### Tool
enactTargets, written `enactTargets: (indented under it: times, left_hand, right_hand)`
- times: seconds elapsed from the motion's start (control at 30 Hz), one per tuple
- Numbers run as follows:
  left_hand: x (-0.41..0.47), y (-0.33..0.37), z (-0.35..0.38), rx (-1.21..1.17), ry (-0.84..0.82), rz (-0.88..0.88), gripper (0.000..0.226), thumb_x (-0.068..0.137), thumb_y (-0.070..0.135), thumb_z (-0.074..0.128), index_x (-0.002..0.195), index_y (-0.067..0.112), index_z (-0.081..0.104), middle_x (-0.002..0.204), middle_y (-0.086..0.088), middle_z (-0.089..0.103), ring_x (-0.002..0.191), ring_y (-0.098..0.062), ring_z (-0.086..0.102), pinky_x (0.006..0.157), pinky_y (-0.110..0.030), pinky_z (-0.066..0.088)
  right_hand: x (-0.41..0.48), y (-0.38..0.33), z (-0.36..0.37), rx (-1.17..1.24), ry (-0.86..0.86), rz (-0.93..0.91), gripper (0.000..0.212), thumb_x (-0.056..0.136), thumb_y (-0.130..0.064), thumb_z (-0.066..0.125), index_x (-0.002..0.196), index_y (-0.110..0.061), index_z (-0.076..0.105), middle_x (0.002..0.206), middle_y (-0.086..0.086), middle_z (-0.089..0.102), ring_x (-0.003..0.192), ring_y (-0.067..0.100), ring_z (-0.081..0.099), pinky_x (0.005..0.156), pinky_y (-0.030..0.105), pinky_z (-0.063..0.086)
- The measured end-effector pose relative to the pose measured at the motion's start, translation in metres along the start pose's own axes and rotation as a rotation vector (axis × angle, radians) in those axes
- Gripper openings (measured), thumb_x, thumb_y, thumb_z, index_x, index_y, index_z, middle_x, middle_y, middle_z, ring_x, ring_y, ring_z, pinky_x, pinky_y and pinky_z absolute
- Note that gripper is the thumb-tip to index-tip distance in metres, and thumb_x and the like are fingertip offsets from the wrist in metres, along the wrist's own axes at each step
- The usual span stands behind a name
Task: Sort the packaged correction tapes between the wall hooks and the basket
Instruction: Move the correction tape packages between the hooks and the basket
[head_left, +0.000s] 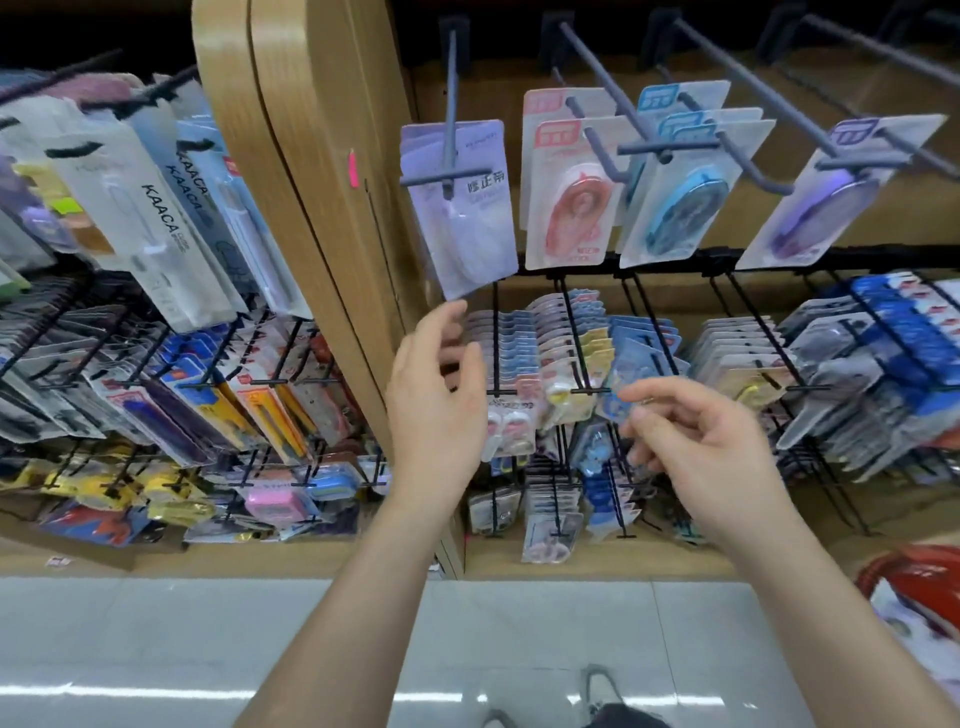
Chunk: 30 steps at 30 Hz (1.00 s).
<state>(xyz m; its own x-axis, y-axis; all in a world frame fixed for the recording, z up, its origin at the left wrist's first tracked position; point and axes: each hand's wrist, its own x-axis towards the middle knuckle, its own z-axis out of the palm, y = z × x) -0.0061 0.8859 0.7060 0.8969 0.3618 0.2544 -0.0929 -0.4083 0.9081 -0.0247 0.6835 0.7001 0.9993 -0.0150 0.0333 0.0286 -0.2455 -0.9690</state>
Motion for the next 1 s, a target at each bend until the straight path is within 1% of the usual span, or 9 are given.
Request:
enactTargets:
  times: [0.13,0.33,0.4,0.5,0.6,0.67,0.73,0.87,1.0]
  left_hand:
    - [-0.032,-0.012,0.009,0.082,-0.164,0.066,0.02,0.095,0.017,0.061,0.1,0.034,0.07,0.09,0.02,0.068,0.082,0.003,0.061,0.077,-0.019,0.052]
    - [-0.083,-0.041,0.042,0.266,-0.372,0.382,0.015,0.086,0.009,0.066,0.096,0.013,0.076,0.09,0.003,0.073,0.077,-0.01,0.065,0.071,-0.03,0.054]
    - [-0.101,-0.048,0.058,0.314,-0.469,0.405,0.014,0.085,0.009,0.066,0.094,0.013,0.076,0.089,0.004,0.071,0.076,-0.01,0.063,0.068,-0.031,0.054]
    - [-0.13,-0.054,0.086,0.332,-0.569,0.362,0.016,0.085,0.014,0.063,0.093,0.016,0.077,0.091,0.007,0.072,0.079,-0.009,0.065,0.068,-0.031,0.054]
    - [-0.167,-0.052,0.121,0.314,-0.649,0.252,0.017,0.087,0.017,0.062,0.095,0.018,0.077,0.088,0.01,0.073,0.075,-0.004,0.062,0.071,-0.028,0.05]
    - [-0.195,-0.049,0.148,0.333,-0.732,0.173,0.015,0.089,0.013,0.067,0.097,0.021,0.077,0.082,0.015,0.069,0.073,-0.004,0.058,0.068,-0.024,0.045]
    - [-0.225,-0.043,0.176,0.366,-0.809,0.182,0.014,0.089,0.016,0.068,0.097,0.023,0.077,0.081,0.02,0.066,0.072,-0.006,0.06,0.07,-0.026,0.048]
    - [-0.284,-0.024,0.237,0.374,-0.973,0.178,0.019,0.089,0.01,0.066,0.097,0.024,0.076,0.079,0.021,0.067,0.076,0.0,0.062,0.068,-0.005,0.041]
    - [-0.332,0.001,0.303,0.377,-1.149,0.213,0.022,0.09,0.005,0.064,0.096,0.022,0.076,0.08,0.022,0.066,0.081,0.003,0.061,0.068,-0.001,0.039]
  right_hand:
    - [-0.019,0.024,-0.02,-0.068,0.029,0.029,0.031,0.094,0.002,0.058,0.086,-0.027,0.069,0.07,0.001,0.067,0.055,0.009,0.061,0.053,0.013,0.046]
    - [-0.063,0.067,-0.079,-0.461,-0.062,0.056,0.032,0.09,-0.008,0.066,0.083,-0.039,0.064,0.073,-0.02,0.069,0.07,0.001,0.064,0.065,0.015,0.048]
    - [-0.08,0.087,-0.105,-0.547,-0.07,0.118,0.023,0.091,-0.01,0.066,0.09,-0.032,0.069,0.076,-0.016,0.07,0.074,0.003,0.065,0.07,0.021,0.05]
    - [-0.115,0.126,-0.148,-0.57,-0.006,0.257,0.018,0.092,-0.014,0.065,0.105,-0.026,0.071,0.075,-0.019,0.064,0.068,-0.007,0.059,0.065,0.009,0.042]
    - [-0.163,0.166,-0.193,-0.559,0.087,0.409,0.022,0.093,-0.014,0.065,0.111,-0.023,0.07,0.079,-0.018,0.064,0.069,-0.007,0.059,0.065,0.005,0.04]
    - [-0.199,0.189,-0.223,-0.532,0.174,0.507,0.023,0.093,-0.011,0.065,0.112,-0.021,0.069,0.083,-0.009,0.068,0.069,0.001,0.061,0.069,0.012,0.045]
    - [-0.235,0.209,-0.252,-0.508,0.279,0.579,0.024,0.092,-0.008,0.066,0.112,-0.02,0.069,0.086,-0.003,0.07,0.075,0.015,0.066,0.077,0.027,0.051]
    - [-0.301,0.244,-0.312,-0.475,0.411,0.72,0.028,0.093,-0.01,0.063,0.118,-0.021,0.066,0.088,-0.005,0.069,0.078,0.019,0.067,0.075,0.03,0.048]
    - [-0.348,0.268,-0.367,-0.449,0.543,0.794,0.032,0.092,-0.008,0.061,0.121,-0.02,0.064,0.091,-0.002,0.069,0.08,0.02,0.067,0.081,0.035,0.052]
